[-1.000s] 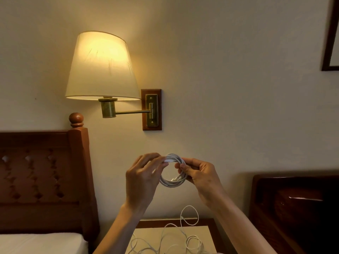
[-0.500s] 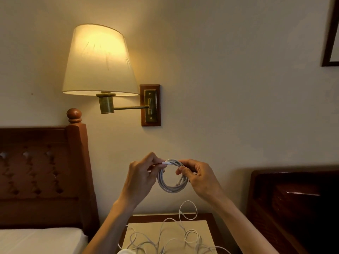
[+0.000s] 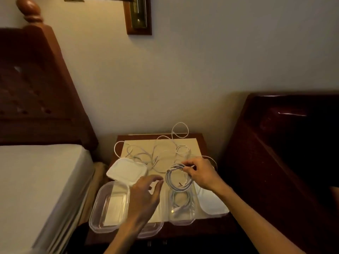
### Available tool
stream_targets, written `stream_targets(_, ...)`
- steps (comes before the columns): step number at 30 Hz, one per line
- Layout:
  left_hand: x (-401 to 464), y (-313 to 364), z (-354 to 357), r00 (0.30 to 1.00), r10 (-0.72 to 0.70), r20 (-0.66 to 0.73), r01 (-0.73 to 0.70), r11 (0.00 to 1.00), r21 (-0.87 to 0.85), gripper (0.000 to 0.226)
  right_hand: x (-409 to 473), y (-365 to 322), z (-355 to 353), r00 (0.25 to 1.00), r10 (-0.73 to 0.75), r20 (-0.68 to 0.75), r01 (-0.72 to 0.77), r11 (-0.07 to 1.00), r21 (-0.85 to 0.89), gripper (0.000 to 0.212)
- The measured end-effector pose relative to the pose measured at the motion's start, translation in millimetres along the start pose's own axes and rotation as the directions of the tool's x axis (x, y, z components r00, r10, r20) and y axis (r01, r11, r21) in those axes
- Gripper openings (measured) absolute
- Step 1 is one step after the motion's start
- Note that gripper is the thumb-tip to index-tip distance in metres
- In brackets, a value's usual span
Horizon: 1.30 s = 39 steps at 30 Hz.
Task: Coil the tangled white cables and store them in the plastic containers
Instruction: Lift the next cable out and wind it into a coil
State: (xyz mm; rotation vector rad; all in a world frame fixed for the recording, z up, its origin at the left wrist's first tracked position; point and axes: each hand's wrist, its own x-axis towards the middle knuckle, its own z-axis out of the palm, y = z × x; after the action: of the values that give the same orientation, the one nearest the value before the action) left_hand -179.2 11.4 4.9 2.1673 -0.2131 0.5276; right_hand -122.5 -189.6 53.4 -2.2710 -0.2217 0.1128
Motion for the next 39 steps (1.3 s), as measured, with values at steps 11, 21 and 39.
stream_targets(11, -70.2, -15.8, 38.7, 0.982, 0.141, 0.128, -0.164, 0.967, 0.197, 0.033, -35.2, 43.8, 64.3, 0.991, 0.095, -0.096, -0.116, 0.96, -0.254, 0.023)
stream_targets(21, -56.4, -22.9, 56.6, 0.877, 0.26, 0.405, -0.417, 0.831, 0.368, 0.006, -31.3, 54.6, 55.1, 0.997, 0.05, -0.062, -0.056, 0.993, -0.099, 0.024)
stream_targets(39, -45.7, -4.0, 73.6, 0.871, -0.102, 0.48, -0.152, 0.873, 0.463, 0.028, -34.3, 91.1, 27.7, 0.994, 0.007, 0.105, 0.04, 0.896, -0.442, 0.015)
